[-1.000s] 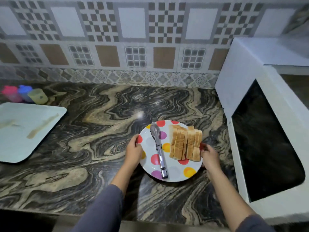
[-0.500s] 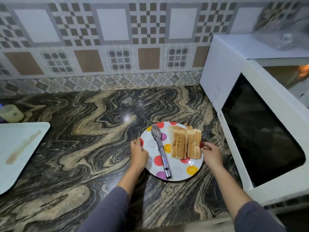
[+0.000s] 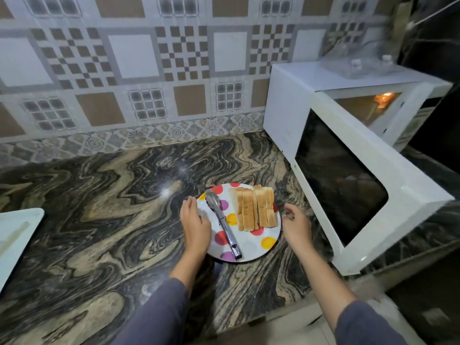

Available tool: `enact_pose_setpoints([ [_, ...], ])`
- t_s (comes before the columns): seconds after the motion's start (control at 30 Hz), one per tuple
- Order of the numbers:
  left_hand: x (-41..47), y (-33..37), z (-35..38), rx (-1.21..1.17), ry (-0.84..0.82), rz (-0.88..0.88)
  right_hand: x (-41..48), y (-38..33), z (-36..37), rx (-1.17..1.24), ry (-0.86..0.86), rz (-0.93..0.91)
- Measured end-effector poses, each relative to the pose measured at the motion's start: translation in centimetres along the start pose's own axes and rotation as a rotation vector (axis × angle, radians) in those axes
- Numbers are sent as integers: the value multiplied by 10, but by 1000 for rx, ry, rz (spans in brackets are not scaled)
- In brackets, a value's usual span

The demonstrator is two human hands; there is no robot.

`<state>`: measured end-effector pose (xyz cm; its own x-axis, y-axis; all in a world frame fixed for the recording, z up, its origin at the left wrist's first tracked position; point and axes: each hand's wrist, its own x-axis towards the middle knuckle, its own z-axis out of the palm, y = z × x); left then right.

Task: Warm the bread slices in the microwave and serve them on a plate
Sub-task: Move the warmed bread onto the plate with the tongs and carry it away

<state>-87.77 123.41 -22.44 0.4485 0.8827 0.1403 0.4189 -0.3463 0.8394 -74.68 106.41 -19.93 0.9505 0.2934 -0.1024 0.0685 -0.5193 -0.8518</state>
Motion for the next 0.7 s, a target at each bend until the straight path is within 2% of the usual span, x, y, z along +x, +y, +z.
enact_pose_setpoints([
  [0.1,9,45,4,-136,2,86,-12,-28,-22,-14,120,-206],
  [0.2,14,96,18,-290,-69,192,-31,-55,-51,50,272,-475],
  [0.37,-5,180,45,-518,-249,445,-60,-82,-104,-137,732,-798],
  [0.5,-25,221,66,-609,-339,609,-71,-78,-136,-248,932,-816],
  [0.6,-30,241,81,-661,-375,651,-71,-62,-151,-326,908,-729],
  [0.7,-32,253,102,-659,-438,706,-64,-41,-162,-293,803,-691],
])
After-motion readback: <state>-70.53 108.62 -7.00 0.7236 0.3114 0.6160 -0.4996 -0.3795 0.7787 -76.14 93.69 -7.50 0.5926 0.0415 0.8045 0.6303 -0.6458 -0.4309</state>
